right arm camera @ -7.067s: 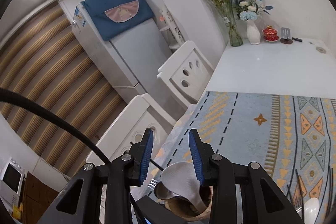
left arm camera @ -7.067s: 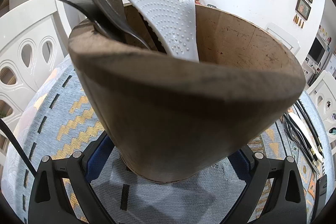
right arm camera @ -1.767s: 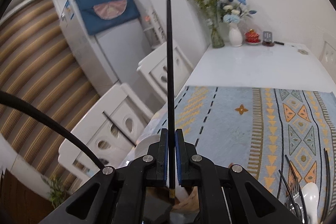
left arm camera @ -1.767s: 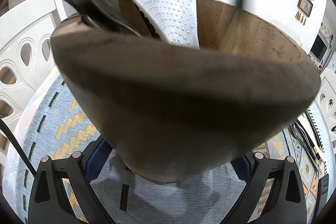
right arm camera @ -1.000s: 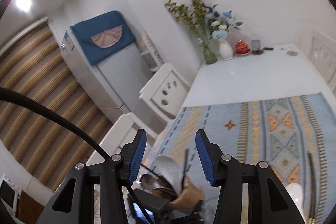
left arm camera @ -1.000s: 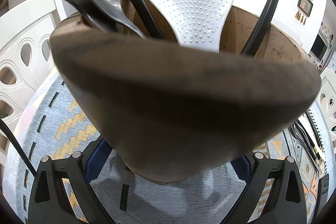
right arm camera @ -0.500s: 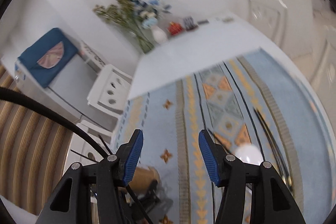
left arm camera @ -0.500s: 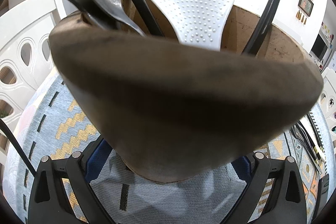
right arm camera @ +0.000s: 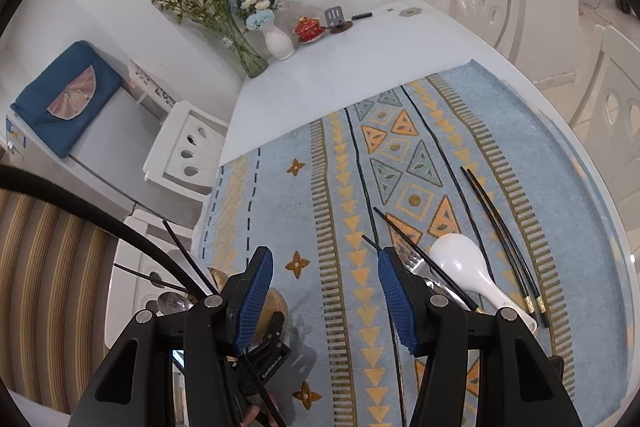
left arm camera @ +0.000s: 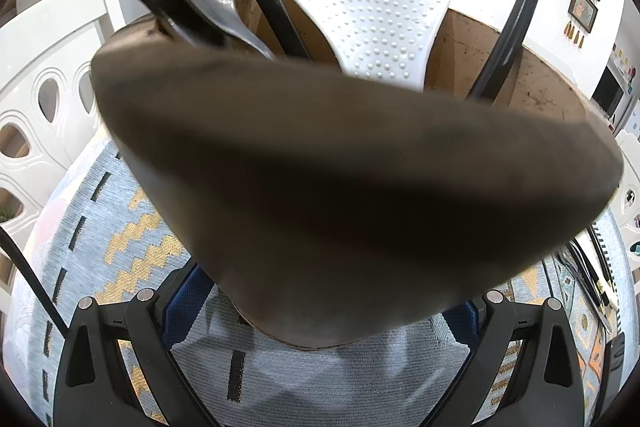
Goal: Organize utensils
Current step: 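Move the right gripper to the pile and grasp a black chopstick, then lift the chopstick and carry it toward the wooden cup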
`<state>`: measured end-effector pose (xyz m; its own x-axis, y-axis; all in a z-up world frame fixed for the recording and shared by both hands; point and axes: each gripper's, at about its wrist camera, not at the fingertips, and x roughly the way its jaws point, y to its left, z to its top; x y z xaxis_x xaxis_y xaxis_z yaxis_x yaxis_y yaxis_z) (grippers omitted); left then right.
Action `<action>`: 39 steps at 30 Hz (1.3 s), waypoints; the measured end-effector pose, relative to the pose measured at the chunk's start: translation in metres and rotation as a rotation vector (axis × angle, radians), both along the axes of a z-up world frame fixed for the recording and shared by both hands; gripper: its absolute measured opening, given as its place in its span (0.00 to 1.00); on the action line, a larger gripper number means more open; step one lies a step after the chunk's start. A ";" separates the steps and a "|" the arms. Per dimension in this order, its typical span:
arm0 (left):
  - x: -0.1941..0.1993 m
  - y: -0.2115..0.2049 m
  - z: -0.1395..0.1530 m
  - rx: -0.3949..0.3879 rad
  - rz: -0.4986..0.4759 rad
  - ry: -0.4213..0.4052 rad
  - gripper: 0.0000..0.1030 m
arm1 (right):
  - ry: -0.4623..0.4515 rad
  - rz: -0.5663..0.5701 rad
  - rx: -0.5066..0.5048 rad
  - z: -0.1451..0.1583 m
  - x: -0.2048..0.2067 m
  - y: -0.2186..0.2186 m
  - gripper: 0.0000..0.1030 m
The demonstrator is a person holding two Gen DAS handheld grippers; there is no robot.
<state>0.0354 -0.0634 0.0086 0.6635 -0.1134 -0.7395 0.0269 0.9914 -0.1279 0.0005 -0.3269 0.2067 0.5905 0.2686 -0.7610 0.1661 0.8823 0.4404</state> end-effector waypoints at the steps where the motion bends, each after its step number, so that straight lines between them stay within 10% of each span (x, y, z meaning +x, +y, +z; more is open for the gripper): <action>1: 0.001 0.002 -0.001 -0.002 0.000 0.001 0.97 | 0.005 -0.004 0.003 -0.001 0.001 0.000 0.51; 16: 0.007 0.012 -0.010 -0.019 0.002 0.021 0.97 | 0.077 -0.181 -0.160 -0.037 0.008 -0.074 0.51; 24: 0.010 0.017 -0.012 -0.027 0.000 0.022 0.97 | 0.228 -0.156 -0.193 -0.110 0.028 -0.123 0.15; 39: 0.013 0.020 -0.011 -0.005 0.009 0.022 0.98 | 0.385 0.043 -0.284 -0.172 0.058 -0.135 0.12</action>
